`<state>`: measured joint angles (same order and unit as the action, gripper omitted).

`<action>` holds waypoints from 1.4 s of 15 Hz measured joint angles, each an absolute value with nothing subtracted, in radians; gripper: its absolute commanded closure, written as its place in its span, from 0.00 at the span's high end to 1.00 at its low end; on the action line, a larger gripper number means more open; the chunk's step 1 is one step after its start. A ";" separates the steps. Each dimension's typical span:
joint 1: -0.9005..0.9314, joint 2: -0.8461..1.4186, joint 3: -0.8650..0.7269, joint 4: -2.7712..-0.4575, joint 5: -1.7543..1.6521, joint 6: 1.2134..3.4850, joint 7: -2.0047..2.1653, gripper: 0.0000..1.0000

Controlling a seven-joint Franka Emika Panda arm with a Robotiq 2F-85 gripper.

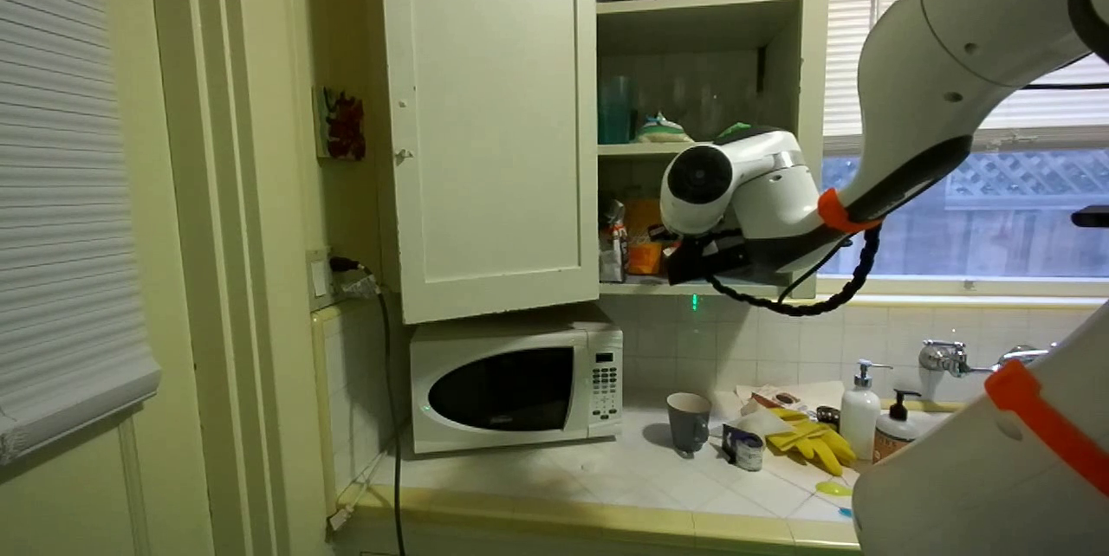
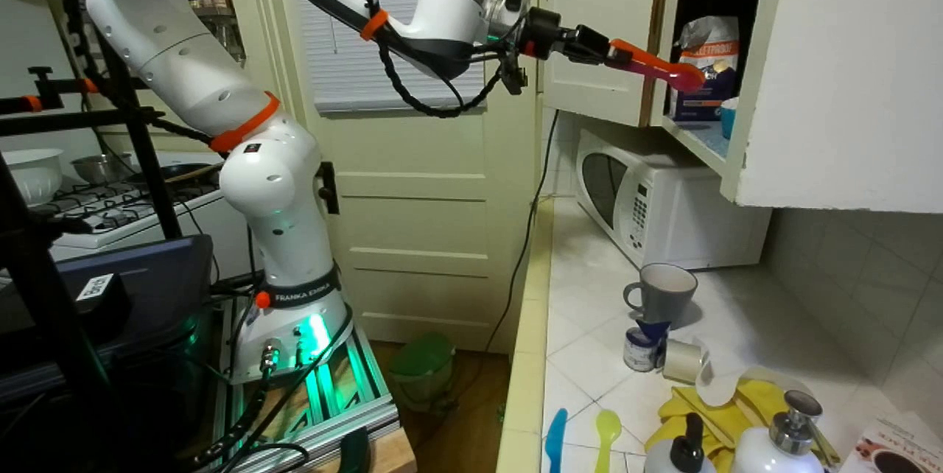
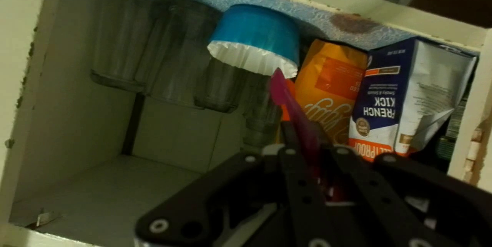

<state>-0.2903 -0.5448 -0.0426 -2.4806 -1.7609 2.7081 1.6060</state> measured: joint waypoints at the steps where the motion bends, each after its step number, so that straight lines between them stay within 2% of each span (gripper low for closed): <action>1: -0.294 -0.544 -0.046 -2.478 -1.774 2.704 1.618 0.03; 8: -0.305 -0.488 -0.108 -2.420 -1.882 2.724 1.673 0.03; 14: -0.286 -0.392 -0.190 -2.306 -2.004 2.879 1.751 0.03; 21: -0.278 -0.305 -0.226 -2.245 -2.006 2.894 1.776 0.03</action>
